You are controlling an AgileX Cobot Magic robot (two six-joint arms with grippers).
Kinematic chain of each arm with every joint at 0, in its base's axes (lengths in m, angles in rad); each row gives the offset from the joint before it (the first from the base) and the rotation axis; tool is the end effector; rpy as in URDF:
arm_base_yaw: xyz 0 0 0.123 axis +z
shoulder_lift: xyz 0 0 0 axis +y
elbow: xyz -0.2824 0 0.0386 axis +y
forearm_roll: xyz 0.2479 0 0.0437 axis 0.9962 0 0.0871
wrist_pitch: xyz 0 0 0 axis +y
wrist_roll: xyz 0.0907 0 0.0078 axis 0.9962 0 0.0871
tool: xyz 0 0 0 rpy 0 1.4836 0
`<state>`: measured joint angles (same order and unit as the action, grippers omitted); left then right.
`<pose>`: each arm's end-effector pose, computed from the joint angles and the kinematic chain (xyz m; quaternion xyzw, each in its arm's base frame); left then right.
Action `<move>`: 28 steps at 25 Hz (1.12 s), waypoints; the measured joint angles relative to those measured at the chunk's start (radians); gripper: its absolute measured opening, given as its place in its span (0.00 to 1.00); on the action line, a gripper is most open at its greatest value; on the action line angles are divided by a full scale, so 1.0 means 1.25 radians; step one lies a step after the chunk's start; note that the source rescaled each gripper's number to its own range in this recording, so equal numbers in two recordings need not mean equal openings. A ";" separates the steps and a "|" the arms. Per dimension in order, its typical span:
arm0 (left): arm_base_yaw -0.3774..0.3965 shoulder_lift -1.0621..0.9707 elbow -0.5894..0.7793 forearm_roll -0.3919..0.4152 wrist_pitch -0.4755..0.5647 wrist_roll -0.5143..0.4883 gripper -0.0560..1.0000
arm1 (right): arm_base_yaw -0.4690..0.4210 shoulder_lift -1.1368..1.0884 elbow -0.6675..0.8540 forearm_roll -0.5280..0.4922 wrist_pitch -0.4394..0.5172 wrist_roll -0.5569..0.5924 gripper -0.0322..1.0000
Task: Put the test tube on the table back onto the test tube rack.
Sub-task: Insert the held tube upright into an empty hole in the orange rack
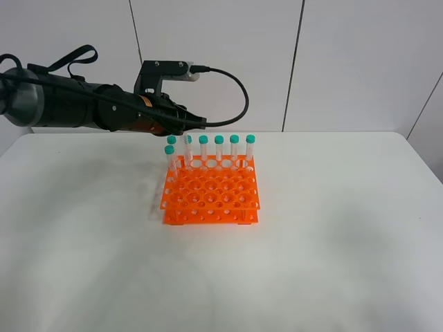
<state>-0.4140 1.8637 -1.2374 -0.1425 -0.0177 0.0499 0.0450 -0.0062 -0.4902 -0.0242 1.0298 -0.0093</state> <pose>0.3881 -0.1703 0.2269 0.1379 0.8545 -0.1245 0.4852 -0.0033 -0.0020 0.2770 -0.0227 0.8457 -0.0026 0.5332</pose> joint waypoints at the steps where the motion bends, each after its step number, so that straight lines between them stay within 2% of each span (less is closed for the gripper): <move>1: 0.000 0.000 0.000 0.001 0.000 -0.002 0.05 | 0.000 0.000 0.000 0.000 0.000 0.000 0.55; 28: 0.000 0.055 0.000 0.022 -0.027 -0.005 0.05 | 0.000 0.000 0.000 0.000 0.000 0.000 0.55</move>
<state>-0.4140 1.9320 -1.2374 -0.1155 -0.0519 0.0436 0.0450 -0.0062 -0.4902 -0.0242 1.0298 -0.0093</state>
